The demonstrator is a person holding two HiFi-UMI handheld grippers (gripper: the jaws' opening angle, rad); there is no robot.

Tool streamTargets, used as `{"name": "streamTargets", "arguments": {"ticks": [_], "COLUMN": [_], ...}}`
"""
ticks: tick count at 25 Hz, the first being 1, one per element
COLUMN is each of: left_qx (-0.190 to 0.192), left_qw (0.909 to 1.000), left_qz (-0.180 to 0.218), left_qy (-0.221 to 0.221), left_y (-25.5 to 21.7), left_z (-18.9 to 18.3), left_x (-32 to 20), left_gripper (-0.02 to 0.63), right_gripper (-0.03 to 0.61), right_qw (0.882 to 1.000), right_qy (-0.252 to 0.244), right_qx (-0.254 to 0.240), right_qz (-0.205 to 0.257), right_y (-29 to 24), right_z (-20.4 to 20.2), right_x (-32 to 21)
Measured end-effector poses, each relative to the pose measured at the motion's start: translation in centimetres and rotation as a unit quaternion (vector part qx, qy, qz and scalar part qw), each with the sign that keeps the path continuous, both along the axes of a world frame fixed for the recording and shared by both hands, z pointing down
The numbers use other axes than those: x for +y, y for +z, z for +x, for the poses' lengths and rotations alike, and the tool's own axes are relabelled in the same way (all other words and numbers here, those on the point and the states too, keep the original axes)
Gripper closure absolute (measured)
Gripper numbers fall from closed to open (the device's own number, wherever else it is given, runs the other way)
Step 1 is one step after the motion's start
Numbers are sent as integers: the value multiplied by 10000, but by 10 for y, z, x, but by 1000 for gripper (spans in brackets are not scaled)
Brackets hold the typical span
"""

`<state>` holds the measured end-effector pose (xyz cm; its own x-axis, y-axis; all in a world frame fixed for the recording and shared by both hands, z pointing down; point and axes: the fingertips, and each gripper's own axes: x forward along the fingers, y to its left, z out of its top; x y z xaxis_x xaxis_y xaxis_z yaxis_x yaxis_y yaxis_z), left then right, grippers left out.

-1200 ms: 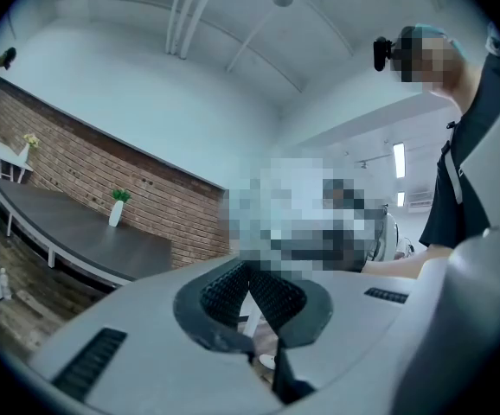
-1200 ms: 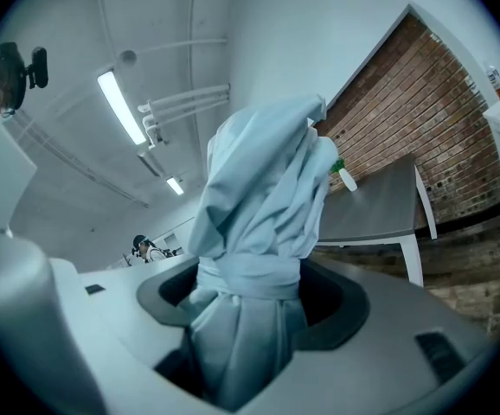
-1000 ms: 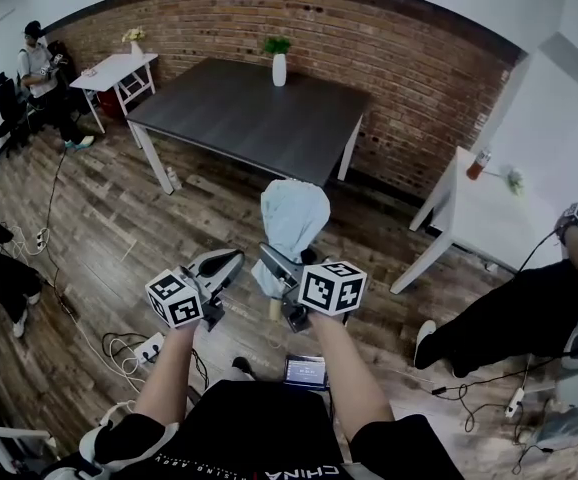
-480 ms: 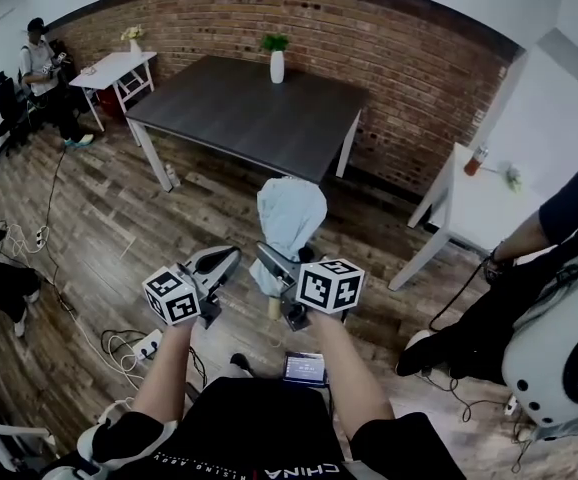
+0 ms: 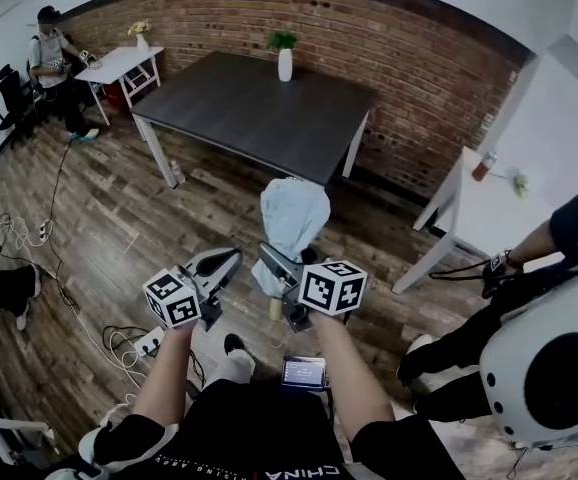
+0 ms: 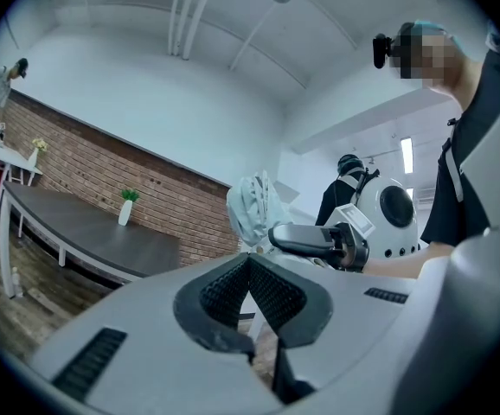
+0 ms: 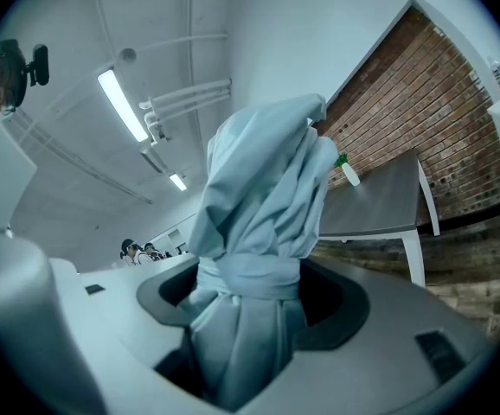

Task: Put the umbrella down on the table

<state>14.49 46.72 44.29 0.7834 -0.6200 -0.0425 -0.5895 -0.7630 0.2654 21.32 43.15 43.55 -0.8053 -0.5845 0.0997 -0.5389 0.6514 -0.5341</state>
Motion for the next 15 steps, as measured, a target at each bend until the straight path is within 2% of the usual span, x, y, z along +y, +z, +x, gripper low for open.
{"name": "streamTargets", "arguments": {"ticks": [7,15], "left_qx": [25,63], "left_qw": [10000,9998], "left_qz": [-67,-109], "left_qy": [1,123], "left_y": [7,6], "left_z": [-22,-41], "left_x": [-38,-108], "left_gripper": [612,612], "right_gripper": [276,276], "right_qw": [10000,9999], "right_qy": [32,67], "right_qx": [-9,56], "right_qz": [-52,-131], "right_y": [7,12], "right_z": [-20,-43], "right_x": [-38,-104]}}
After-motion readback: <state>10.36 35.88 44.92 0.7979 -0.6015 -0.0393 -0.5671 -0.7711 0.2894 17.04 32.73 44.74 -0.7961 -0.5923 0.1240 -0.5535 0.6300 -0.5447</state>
